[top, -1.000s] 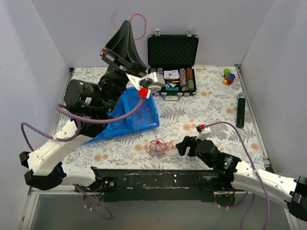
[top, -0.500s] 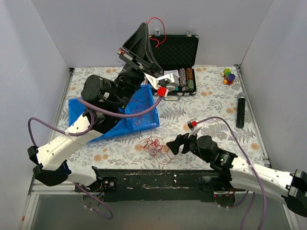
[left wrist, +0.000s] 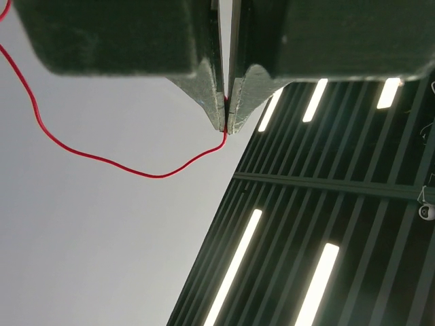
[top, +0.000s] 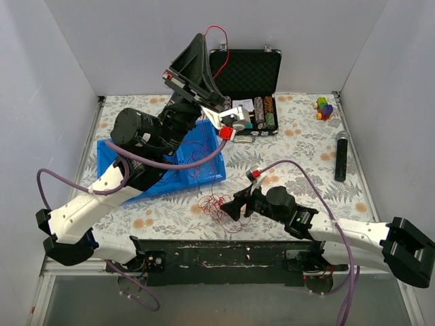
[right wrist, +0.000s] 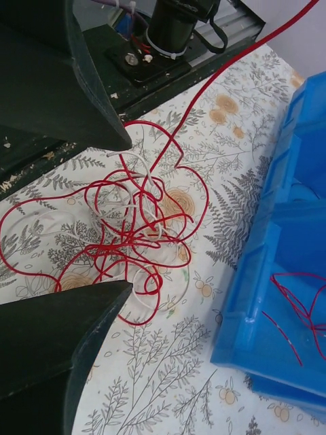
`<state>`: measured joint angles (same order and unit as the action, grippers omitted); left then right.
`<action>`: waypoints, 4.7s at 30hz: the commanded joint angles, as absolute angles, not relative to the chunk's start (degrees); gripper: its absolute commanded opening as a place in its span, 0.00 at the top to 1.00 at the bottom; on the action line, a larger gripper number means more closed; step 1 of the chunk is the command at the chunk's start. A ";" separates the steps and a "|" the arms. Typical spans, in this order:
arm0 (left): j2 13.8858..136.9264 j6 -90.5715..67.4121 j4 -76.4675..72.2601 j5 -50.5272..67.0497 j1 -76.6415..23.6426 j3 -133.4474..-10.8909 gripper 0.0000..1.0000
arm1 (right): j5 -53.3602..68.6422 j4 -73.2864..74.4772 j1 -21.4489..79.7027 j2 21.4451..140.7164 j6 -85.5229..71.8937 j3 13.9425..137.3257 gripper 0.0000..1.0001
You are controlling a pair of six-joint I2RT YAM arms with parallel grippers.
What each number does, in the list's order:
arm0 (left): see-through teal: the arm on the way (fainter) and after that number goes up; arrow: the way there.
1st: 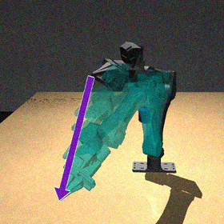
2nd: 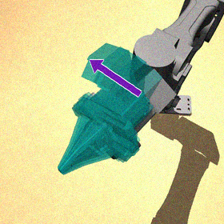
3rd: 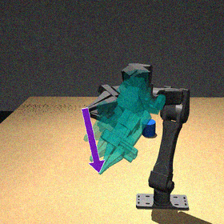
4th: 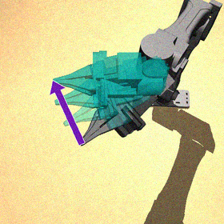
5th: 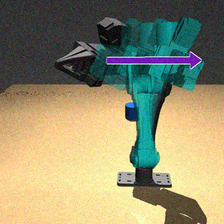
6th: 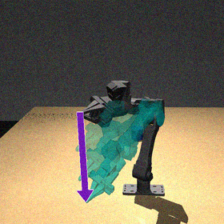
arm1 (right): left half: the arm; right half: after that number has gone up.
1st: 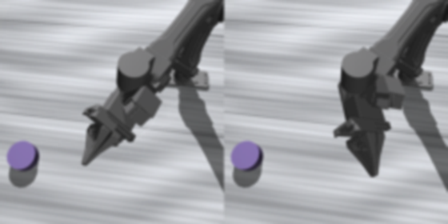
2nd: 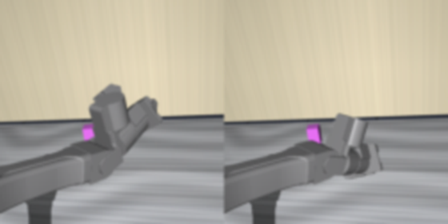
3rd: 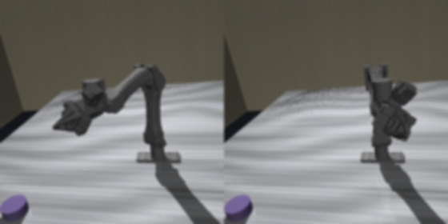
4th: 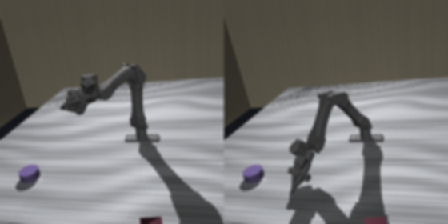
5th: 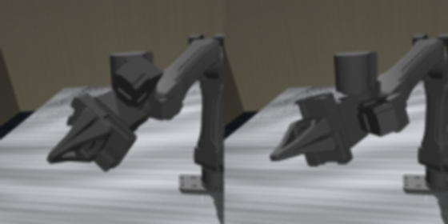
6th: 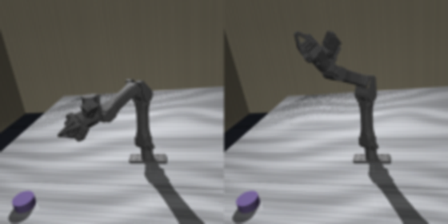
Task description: Untangle the cables
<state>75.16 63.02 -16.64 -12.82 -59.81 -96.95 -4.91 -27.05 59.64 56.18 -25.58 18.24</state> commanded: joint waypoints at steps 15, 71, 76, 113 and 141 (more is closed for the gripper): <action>73.83 59.06 -14.06 -15.73 -59.77 -95.54 1.00 | -12.22 -30.50 64.69 66.25 -21.62 29.35 0.16; 69.60 67.31 -11.86 -14.50 -59.94 -97.54 1.00 | -2.52 -8.62 59.59 85.70 -26.10 40.44 0.84; 75.92 73.55 -16.52 -14.15 -59.94 -111.32 1.00 | -10.18 -5.37 59.59 82.62 -28.20 36.57 0.97; 85.09 87.89 -21.52 9.40 -59.85 -133.17 1.00 | -23.46 7.90 57.66 64.95 -43.50 22.76 0.48; 71.30 101.87 -14.50 0.79 -60.21 -137.05 1.00 | -25.58 15.74 42.19 68.29 -49.31 24.70 0.53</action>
